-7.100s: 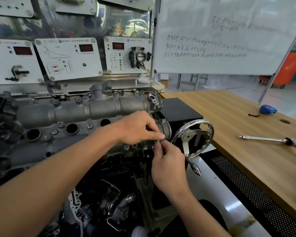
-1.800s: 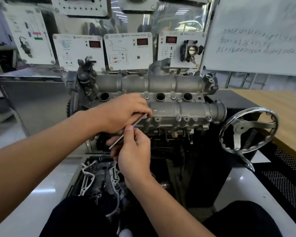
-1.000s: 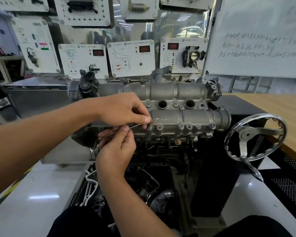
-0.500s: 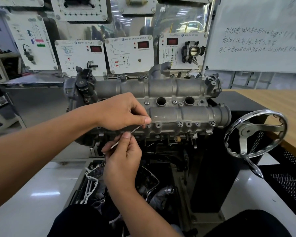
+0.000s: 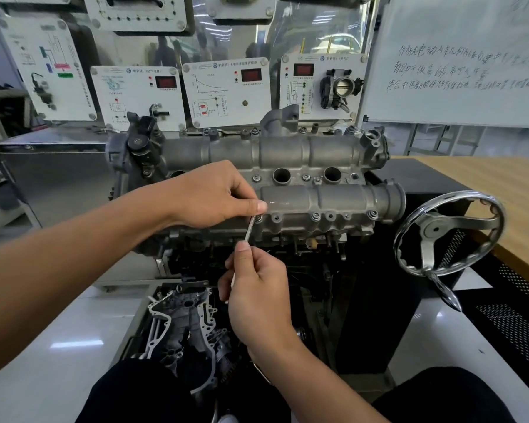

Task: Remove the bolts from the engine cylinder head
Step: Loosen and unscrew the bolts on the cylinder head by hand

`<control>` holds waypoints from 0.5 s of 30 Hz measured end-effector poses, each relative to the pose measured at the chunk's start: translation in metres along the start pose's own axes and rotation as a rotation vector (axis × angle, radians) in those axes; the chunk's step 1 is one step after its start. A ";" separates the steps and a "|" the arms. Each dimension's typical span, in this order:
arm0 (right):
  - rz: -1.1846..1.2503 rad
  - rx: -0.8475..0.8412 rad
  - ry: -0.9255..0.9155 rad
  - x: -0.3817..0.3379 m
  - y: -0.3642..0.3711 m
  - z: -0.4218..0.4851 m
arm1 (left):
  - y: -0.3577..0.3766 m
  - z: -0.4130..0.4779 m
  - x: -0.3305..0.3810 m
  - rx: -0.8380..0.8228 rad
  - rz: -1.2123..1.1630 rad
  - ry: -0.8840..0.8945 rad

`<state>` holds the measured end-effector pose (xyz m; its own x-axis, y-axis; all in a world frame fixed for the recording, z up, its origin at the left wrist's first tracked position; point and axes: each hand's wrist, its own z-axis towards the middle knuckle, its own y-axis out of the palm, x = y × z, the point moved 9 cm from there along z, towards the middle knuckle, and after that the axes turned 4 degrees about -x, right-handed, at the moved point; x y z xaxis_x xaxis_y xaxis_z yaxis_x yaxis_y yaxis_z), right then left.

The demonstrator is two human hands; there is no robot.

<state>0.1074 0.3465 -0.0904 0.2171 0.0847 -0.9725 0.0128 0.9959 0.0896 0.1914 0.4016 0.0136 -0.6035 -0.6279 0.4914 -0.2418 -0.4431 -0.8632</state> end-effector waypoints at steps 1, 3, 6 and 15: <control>-0.005 -0.005 0.003 0.000 -0.002 0.001 | -0.001 0.000 0.000 0.002 0.002 -0.002; -0.040 -0.014 0.012 -0.001 -0.009 0.003 | 0.000 0.000 0.001 0.001 0.014 0.004; -0.137 -0.018 0.063 -0.002 -0.031 0.008 | 0.001 -0.002 0.001 0.009 0.021 0.000; -0.960 -0.233 -0.274 -0.099 -0.091 0.068 | 0.002 0.001 -0.008 0.079 0.026 -0.014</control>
<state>0.1509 0.2456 0.0123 0.4311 -0.7328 -0.5265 0.1156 0.6235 -0.7732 0.1964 0.4045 0.0081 -0.5980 -0.6485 0.4710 -0.1656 -0.4750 -0.8642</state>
